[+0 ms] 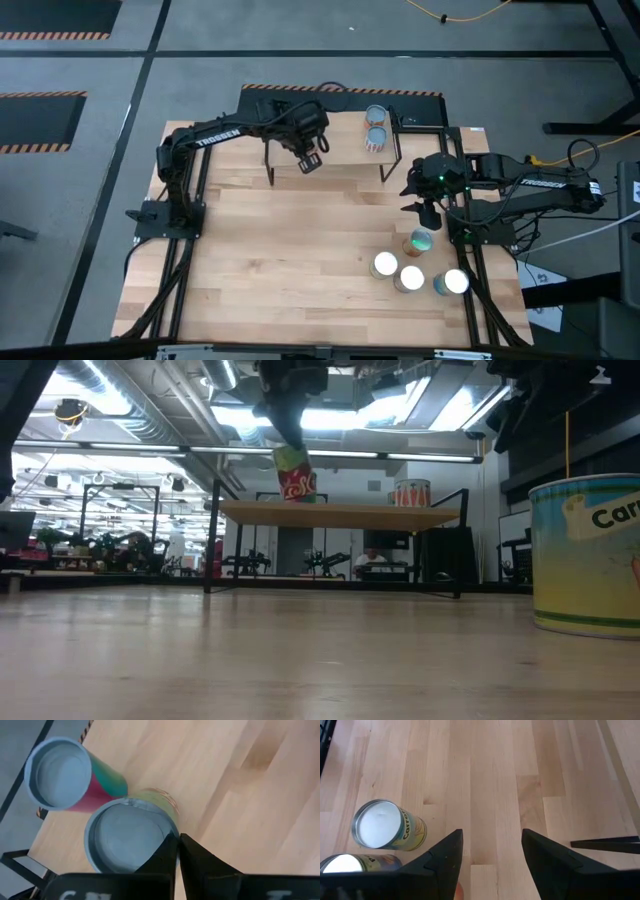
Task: Pick and place cans onto a shelf
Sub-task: Put the green canned vegetable on the shelf
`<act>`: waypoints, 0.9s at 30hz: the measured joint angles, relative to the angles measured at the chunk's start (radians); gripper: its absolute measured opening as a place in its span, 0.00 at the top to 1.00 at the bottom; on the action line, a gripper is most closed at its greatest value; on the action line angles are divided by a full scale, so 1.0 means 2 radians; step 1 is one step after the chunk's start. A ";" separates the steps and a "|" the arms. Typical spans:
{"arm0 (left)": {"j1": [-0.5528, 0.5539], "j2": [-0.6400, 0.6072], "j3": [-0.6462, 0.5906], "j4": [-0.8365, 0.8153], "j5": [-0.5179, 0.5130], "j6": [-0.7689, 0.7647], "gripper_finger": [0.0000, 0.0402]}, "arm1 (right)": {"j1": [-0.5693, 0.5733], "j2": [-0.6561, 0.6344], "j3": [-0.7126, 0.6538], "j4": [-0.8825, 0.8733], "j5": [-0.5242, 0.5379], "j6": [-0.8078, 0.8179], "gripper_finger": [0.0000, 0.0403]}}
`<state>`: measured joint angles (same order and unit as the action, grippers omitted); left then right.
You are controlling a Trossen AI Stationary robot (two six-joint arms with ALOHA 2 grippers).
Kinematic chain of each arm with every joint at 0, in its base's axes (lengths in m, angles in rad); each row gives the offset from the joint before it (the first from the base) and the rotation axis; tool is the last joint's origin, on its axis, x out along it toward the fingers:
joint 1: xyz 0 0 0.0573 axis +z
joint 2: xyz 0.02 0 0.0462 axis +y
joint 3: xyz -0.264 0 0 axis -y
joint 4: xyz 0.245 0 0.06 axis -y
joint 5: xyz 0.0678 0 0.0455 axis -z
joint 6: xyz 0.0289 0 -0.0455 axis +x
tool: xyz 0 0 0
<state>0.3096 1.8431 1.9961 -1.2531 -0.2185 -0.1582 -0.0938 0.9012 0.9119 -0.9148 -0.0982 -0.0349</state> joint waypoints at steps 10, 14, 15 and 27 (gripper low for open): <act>0.001 0.024 0.000 0.008 -0.002 0.002 0.98 | 0.000 0.000 0.000 0.000 0.000 0.000 0.48; 0.001 0.026 0.000 0.013 -0.005 0.002 0.97 | 0.000 0.000 0.000 0.000 0.000 0.000 0.48; 0.001 0.026 0.000 0.014 -0.004 0.003 0.96 | 0.000 0.000 0.000 0.000 0.000 0.000 0.48; 0.001 0.027 0.000 0.020 -0.003 0.005 0.87 | 0.000 0.000 0.000 0.000 0.000 0.000 0.48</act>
<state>0.3111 1.8965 1.9957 -1.2127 -0.2253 -0.1474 -0.0937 0.9009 0.9119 -0.9150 -0.0982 -0.0353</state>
